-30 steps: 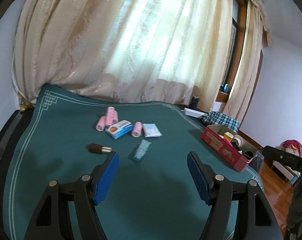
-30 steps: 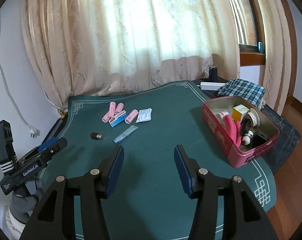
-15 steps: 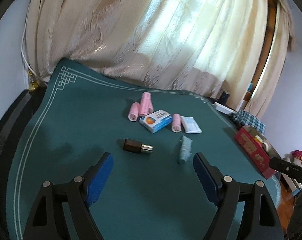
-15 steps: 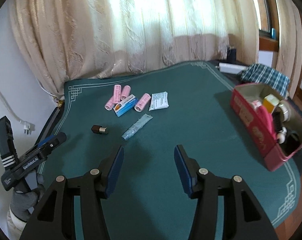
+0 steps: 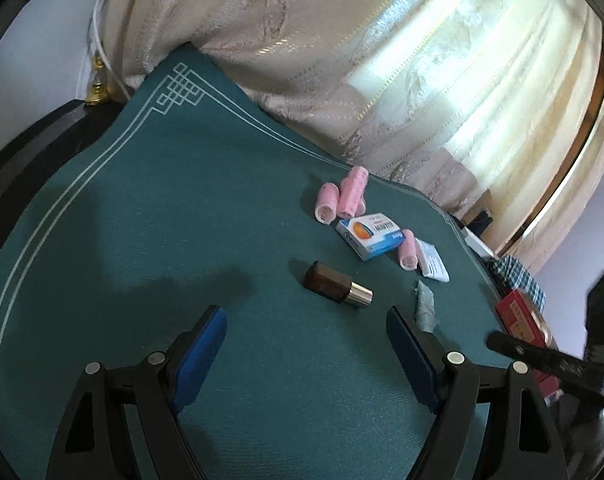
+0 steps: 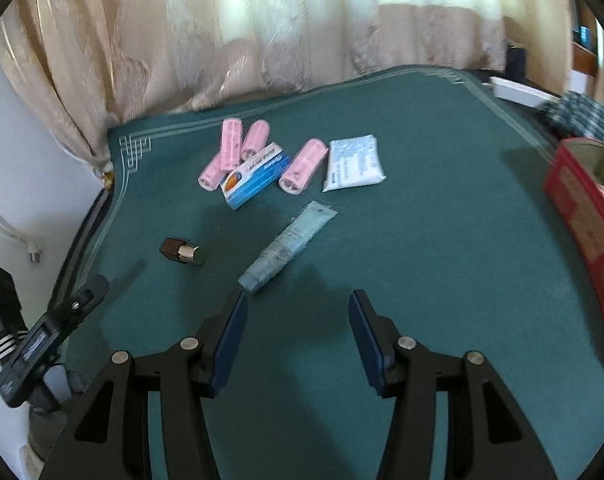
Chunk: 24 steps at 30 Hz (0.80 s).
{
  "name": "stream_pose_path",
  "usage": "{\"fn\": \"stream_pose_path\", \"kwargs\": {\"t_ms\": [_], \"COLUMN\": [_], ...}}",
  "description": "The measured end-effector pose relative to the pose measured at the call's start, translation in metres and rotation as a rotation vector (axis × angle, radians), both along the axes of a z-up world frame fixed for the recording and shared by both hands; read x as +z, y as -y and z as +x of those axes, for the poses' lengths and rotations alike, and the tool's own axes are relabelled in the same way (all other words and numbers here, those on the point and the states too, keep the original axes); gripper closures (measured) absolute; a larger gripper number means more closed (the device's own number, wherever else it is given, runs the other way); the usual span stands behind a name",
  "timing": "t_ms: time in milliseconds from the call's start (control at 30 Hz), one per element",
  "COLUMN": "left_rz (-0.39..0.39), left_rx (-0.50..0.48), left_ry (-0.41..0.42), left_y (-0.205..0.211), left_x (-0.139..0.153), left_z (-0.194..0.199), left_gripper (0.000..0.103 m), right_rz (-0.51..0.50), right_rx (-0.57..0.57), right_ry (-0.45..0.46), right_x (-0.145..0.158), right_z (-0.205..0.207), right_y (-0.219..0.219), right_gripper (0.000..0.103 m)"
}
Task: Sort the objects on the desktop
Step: 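Return to the pile and grasp the brown bottle with the left gripper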
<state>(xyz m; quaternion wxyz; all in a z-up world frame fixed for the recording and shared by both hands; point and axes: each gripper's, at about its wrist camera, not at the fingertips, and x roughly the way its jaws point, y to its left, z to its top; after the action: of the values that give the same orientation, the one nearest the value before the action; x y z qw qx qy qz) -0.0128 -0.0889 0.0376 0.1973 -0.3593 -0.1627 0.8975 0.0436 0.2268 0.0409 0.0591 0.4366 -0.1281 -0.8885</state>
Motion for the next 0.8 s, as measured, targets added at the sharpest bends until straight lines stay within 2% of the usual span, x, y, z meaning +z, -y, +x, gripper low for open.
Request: {"fn": "stream_pose_path", "kwargs": {"t_ms": [267, 367, 433, 533, 600, 633, 733, 800], "left_rz": [-0.052, -0.054, -0.049, -0.072, -0.125, -0.15, -0.243, -0.244], "left_rx": [-0.015, 0.0, 0.009, 0.017, 0.016, 0.01, 0.004, -0.015], "left_ry": [0.003, 0.011, 0.018, 0.045, 0.064, 0.069, 0.105, 0.123], "left_y": [-0.01, -0.008, -0.007, -0.009, -0.016, -0.021, -0.04, -0.052], "left_x": [-0.004, -0.006, -0.007, -0.01, -0.011, -0.011, -0.014, -0.016], "left_z": [0.0, -0.002, -0.003, -0.007, -0.01, -0.011, -0.018, -0.026], "left_gripper": [0.019, 0.019, 0.019, 0.019, 0.019, 0.019, 0.019, 0.019], "right_rz": [0.012, 0.059, 0.118, 0.146, 0.168, 0.179, 0.147, 0.129], "right_rx": [0.098, 0.132, 0.145, 0.171, 0.166, 0.163, 0.166, 0.167], "right_ry": [0.064, 0.095, 0.078, 0.062, 0.055, 0.049, 0.032, 0.026], "right_x": [-0.02, -0.033, -0.034, -0.035, -0.035, -0.035, -0.035, -0.035], "right_z": [-0.057, -0.076, -0.076, -0.068, -0.06, -0.056, -0.042, -0.036], "right_y": [0.025, 0.04, 0.044, 0.038, 0.026, 0.021, -0.002, -0.011], "right_gripper": [0.046, 0.046, 0.046, 0.047, 0.056, 0.066, 0.073, 0.077]}}
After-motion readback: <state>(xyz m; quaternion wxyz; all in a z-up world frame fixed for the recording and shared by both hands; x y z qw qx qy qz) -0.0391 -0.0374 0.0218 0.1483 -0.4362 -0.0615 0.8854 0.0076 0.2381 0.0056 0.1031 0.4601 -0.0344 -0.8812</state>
